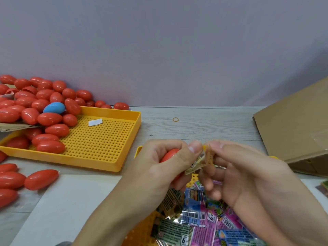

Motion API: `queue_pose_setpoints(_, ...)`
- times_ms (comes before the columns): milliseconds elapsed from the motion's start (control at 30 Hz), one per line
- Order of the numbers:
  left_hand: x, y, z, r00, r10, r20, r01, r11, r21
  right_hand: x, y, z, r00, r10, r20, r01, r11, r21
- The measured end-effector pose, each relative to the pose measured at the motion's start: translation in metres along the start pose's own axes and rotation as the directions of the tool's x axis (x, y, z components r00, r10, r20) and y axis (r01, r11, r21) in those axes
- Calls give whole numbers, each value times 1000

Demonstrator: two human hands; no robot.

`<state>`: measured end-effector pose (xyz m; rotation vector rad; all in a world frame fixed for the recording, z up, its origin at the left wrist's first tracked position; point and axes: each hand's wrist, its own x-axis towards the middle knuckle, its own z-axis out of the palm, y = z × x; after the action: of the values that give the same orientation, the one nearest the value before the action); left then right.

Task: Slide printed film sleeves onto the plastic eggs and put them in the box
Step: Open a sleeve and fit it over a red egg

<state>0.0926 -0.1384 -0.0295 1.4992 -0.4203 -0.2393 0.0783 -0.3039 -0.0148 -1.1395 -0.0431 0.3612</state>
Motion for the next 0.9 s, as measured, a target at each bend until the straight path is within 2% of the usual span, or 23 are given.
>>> queue_pose_setpoints(133, 1, 0, 1, 1000, -17, -13, 17, 999, -31, 0, -1, -1, 999, 27, 17, -27, 1000, 7)
queue_pose_setpoints(300, 2, -1, 1, 1000, -17, 2, 17, 1000, -26, -1, -4, 0, 999, 35, 21, -37, 992, 124)
queue_pose_setpoints(433, 3, -3, 0, 1000, -5, -24, 4, 999, -34, 0, -3, 1, 1000, 20, 9, -21, 998, 66)
queue_pose_setpoints(600, 5, -4, 2, 998, -23, -57, 21, 999, -42, 1, 2, 0, 1000, 14, 18, -12, 993, -120)
queue_pose_setpoints(767, 5, -2, 3, 997, 7, -81, -8, 1000, -21, 2, 2, 1, 984, -126, -128, 112, 988, -107)
queue_pose_setpoints(900, 4, -5, 1, 992, 17, -123, -16, 1000, 10, 2, 2, -3, 981, -165, -101, 156, 984, -91)
